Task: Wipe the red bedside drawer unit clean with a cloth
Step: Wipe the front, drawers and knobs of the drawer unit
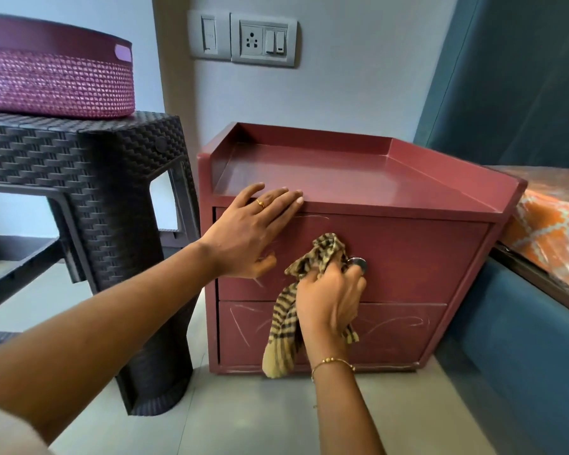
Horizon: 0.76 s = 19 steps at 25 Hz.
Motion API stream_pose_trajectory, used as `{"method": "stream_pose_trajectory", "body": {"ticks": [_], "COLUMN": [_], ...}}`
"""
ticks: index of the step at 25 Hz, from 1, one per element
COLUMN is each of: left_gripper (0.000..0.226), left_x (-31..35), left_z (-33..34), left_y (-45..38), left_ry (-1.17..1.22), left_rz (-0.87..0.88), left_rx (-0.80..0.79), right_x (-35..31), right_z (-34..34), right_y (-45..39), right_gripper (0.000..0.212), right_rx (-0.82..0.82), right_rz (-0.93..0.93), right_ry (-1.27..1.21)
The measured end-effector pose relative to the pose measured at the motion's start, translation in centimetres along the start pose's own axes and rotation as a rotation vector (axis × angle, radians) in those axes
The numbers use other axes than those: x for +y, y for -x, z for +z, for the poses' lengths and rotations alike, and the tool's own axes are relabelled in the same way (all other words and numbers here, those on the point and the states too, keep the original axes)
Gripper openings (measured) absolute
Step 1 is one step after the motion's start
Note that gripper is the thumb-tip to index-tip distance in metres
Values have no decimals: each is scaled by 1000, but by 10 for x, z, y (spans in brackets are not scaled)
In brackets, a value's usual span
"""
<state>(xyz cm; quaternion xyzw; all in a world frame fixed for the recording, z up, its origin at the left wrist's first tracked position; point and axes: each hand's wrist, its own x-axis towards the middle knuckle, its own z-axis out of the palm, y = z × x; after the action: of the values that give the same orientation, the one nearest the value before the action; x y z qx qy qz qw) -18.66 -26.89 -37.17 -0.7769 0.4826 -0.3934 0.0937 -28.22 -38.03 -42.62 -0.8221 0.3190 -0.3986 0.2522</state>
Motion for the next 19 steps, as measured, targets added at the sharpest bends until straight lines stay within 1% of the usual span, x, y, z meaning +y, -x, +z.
{"method": "stream_pose_trajectory", "body": {"ticks": [3,4,5,6,7,9,10,11,12,13,14,16,17,18,19], "left_gripper": [88,88,88,86,85,83,83,81,81,80,80,81,81,81,82], "left_x": [-5,-8,-10,-12,-15,-24,-29,-32,-35,-37,-39,-44,-47,-51,-54], "left_z": [1,2,2,2,2,1,0,0,0,-1,-2,-2,-2,-2,-3], "left_y": [1,0,-1,-1,1,7,13,18,23,26,30,37,42,46,50], "left_ry": [-12,-29,-50,-70,-86,-119,-124,-121,-120,-129,-146,-176,-188,-201,-212], "left_rz": [39,60,89,113,129,148,151,148,142,135,121,103,97,97,98], "left_rx": [-2,2,7,8,4,5,11,18,15,10,9,13,11,4,-2], "right_x": [-5,-11,-20,-29,-36,-41,-39,-33,-25,-16,-10,-3,-6,-14,-26], "right_z": [-6,-6,-3,0,7,21,24,26,22,17,12,7,8,9,13], "right_y": [-27,-31,-28,-18,-3,21,22,18,11,3,-7,-21,-21,-16,-6], "right_gripper": [27,26,23,17,12,15,19,22,22,18,14,16,17,17,15], "right_rx": [93,117,131,132,104,57,36,45,68,96,116,135,150,154,148], "right_rz": [146,163,138,39,-112,-394,-458,-475,-436,-338,-205,44,78,30,-76], "right_ry": [-131,-156,-159,-136,-101,-18,14,37,41,11,-43,-121,-116,-104,-93]}}
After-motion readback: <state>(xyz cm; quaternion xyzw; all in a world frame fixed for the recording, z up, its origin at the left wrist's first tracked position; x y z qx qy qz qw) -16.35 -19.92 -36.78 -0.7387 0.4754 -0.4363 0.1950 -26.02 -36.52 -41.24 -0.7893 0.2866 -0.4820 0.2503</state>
